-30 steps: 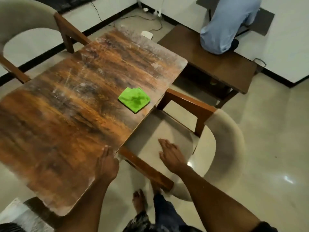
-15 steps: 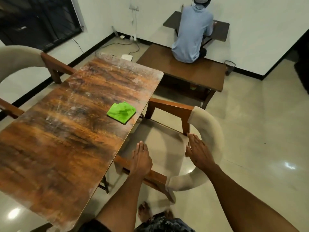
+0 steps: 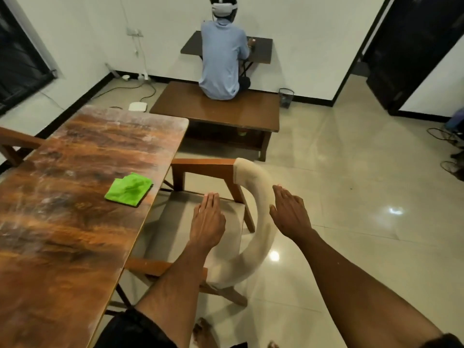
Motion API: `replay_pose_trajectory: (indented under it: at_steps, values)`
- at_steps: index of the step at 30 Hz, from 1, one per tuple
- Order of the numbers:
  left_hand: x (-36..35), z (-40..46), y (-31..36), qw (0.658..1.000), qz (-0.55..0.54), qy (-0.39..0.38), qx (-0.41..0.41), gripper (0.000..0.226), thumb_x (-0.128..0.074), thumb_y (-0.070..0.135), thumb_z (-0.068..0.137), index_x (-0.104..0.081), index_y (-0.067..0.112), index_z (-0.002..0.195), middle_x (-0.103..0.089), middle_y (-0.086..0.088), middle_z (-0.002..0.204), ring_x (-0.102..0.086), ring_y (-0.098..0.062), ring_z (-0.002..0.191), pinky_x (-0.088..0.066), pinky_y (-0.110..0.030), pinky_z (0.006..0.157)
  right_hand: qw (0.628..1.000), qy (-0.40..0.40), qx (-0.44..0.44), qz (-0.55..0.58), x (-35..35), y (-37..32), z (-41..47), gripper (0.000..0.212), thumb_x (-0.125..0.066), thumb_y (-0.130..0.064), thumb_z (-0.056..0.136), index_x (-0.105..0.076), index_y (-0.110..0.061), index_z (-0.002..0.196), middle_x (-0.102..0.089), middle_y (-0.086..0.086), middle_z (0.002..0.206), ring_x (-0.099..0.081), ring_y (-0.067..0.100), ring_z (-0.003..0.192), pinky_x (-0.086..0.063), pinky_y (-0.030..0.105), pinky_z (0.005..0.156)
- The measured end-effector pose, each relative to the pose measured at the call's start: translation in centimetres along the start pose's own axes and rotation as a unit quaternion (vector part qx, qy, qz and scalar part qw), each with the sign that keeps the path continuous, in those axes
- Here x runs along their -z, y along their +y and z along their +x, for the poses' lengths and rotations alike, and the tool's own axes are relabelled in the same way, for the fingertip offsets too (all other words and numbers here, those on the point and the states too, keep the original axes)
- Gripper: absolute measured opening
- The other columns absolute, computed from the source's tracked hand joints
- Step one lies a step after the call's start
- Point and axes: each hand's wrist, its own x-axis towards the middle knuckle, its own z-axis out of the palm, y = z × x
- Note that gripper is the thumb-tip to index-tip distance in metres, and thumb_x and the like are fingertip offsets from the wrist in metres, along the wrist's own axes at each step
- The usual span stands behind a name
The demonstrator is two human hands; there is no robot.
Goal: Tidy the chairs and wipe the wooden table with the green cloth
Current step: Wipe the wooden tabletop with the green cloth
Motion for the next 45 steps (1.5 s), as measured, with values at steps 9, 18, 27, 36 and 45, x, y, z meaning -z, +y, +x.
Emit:
replay_pose_trajectory:
  at_steps: [9,18,27,36,45]
  values:
    - [-2.6,-0.7,8.7,0.999,0.027,-0.032,-0.015,0.067,-0.034,0.032,0.113,-0.003,0.012,0.169,-0.006,-0.007,0.178,-0.001,-0.023,0.165,-0.008,-0.047,0.134,1.0,0.001,-0.022,0.009,-0.4,11.3,-4.8,0.063,-0.044,-0.03,0.11,-0.023,-0.007,0.165,-0.03,0.016,0.171,-0.032,0.027,0.158,-0.032,0.045,0.123]
    - [-4.8,1.7,16.7,0.992,0.096,-0.045,-0.074,0.071,-0.031,0.043,0.115,0.005,0.014,0.17,0.005,-0.006,0.179,0.006,-0.025,0.165,0.002,-0.048,0.129,1.0,0.008,-0.014,0.001,1.0,20.4,-7.3,0.063,-0.048,-0.029,0.109,-0.026,-0.006,0.164,-0.034,0.017,0.17,-0.034,0.028,0.158,-0.033,0.046,0.123]
    - [-6.3,8.6,22.6,0.995,0.072,-0.058,-0.042,0.064,-0.021,0.042,0.116,-0.008,0.01,0.169,-0.006,-0.012,0.178,-0.003,-0.027,0.165,-0.009,-0.049,0.132,1.0,0.005,0.022,0.016,1.8,23.6,1.1,0.063,-0.044,-0.035,0.111,-0.027,-0.006,0.164,-0.029,0.016,0.172,-0.032,0.028,0.158,-0.03,0.045,0.124]
    - [-4.0,20.6,23.8,0.996,0.069,-0.056,0.016,0.065,-0.017,0.044,0.116,-0.002,0.011,0.17,0.002,-0.009,0.178,0.004,-0.024,0.165,-0.002,-0.046,0.132,0.998,-0.026,0.052,-0.012,4.5,27.3,14.2,0.067,-0.036,-0.048,0.113,-0.021,-0.01,0.166,-0.022,0.011,0.175,-0.019,0.024,0.163,-0.019,0.04,0.128]
    - [-2.5,32.0,24.6,0.997,0.047,-0.027,0.05,0.065,-0.015,0.045,0.115,-0.004,0.011,0.169,0.001,-0.01,0.178,0.001,-0.025,0.165,-0.006,-0.045,0.133,0.994,-0.038,0.099,-0.012,7.3,28.5,28.2,0.069,-0.034,-0.049,0.113,-0.02,-0.009,0.168,-0.018,0.011,0.176,-0.019,0.025,0.163,-0.019,0.042,0.129]
